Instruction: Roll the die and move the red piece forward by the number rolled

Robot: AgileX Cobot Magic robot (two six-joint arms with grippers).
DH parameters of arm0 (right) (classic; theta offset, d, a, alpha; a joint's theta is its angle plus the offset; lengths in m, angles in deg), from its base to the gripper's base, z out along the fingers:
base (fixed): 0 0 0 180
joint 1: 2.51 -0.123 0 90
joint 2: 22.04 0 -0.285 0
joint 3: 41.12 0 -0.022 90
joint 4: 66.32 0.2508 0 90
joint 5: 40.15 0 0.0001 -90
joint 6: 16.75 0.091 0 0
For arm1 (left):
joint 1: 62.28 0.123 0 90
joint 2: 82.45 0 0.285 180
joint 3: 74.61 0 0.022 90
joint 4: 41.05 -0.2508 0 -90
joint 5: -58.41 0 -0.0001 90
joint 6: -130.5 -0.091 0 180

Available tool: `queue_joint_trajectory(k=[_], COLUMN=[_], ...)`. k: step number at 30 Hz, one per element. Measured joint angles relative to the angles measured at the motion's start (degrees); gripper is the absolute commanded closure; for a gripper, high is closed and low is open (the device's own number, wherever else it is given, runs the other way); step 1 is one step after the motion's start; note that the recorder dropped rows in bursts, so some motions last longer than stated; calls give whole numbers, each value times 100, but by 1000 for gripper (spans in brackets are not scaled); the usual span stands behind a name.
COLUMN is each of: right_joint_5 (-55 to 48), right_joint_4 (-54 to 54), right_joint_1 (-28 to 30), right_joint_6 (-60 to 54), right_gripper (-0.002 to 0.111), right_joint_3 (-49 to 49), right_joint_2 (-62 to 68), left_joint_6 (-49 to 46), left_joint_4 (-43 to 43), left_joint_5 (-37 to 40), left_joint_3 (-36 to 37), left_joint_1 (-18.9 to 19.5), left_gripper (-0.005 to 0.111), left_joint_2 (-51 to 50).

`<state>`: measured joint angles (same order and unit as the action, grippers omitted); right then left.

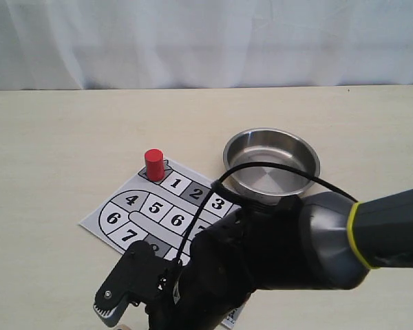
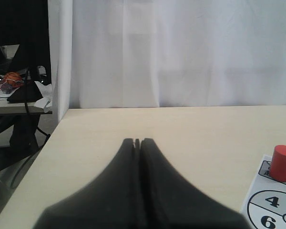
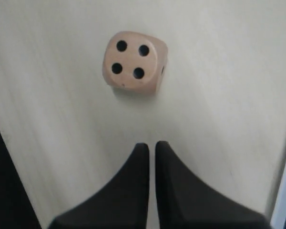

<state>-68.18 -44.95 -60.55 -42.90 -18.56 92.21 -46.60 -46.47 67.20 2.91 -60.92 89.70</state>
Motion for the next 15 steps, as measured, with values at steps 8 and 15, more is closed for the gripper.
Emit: queue_joint_trajectory(k=[8, 15], right_joint_5=[150, 206], right_joint_4=[450, 550], right_joint_1=[0, -3], right_joint_6=[-358, -471], right_gripper=[104, 104], right_joint_3=[0, 0], right_joint_2=[75, 75], left_joint_6=[0, 0], left_joint_4=[0, 0], left_joint_5=[0, 0], left_joint_3=[0, 0], left_joint_1=[0, 0], left_gripper=[107, 107], left_joint_2=[0, 0])
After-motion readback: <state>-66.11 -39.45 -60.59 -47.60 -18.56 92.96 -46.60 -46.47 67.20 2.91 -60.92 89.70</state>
